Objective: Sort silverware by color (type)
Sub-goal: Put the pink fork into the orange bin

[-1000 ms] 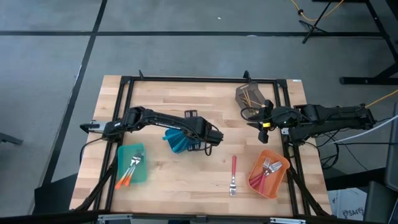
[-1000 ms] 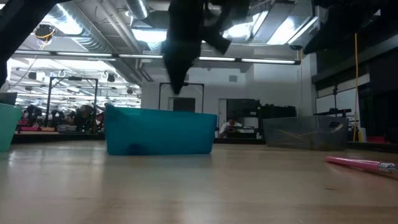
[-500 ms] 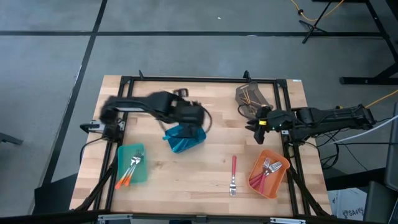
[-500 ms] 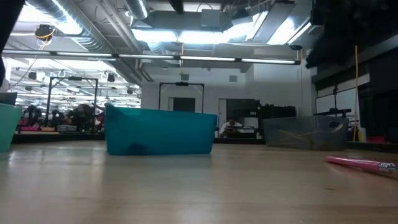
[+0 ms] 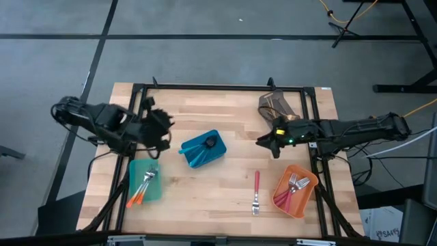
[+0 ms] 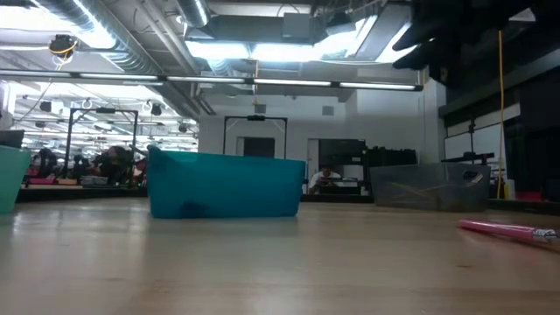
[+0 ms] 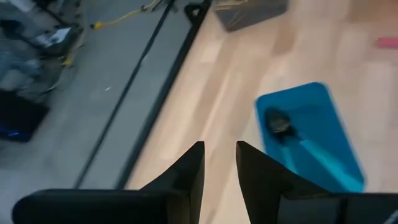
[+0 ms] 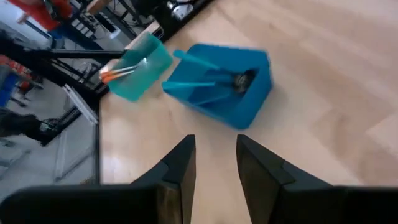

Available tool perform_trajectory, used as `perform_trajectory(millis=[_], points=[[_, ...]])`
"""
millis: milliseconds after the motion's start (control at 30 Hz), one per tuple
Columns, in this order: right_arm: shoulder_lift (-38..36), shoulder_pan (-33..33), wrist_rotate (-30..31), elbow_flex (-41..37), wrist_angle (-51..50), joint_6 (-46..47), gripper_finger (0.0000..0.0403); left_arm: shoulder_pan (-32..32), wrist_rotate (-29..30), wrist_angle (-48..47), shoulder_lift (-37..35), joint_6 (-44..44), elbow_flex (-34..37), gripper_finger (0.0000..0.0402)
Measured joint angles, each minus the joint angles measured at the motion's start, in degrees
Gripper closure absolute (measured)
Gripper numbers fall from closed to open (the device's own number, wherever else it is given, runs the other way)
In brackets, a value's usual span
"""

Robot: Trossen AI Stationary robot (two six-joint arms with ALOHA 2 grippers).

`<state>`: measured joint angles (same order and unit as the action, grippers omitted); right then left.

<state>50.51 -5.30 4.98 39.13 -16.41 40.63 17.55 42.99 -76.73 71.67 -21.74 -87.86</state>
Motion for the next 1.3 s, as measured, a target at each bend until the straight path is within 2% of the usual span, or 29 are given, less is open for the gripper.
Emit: perform_trajectory(millis=[100,267,433,600,800,1000,1300], points=[[3.5,-0.9,-1.4,0.9,0.6,4.5,0.0299,3.0,-0.1,8.6,-7.4,-0.5,12.0,0.0316],[9.9,-4.8,0.2,6.2,-2.1,10.3,0.0299,6.0,-0.2,21.8,-16.3,-0.2,28.3,0.0316],[16.2,-9.2,4.6,13.2,-8.2,17.6,0.0299,7.3,-0.2,32.3,-20.7,-0.2,40.0,0.0316],[22.9,-13.4,6.0,20.3,-15.6,28.5,0.0299,8.6,1.1,41.4,-22.5,-0.2,48.7,0.0316],[31.6,-17.9,5.9,30.8,-27.6,40.9,0.0299,10.2,2.6,50.4,-22.7,3.0,54.9,0.0316],[40.1,-20.9,3.6,39.7,-39.0,52.7,0.0299,11.2,2.6,52.5,-22.7,3.3,56.3,0.0316],[50.2,-22.9,-3.5,42.6,-42.6,59.7,0.0299,11.9,2.6,53.3,-22.7,3.4,56.3,0.0316]])
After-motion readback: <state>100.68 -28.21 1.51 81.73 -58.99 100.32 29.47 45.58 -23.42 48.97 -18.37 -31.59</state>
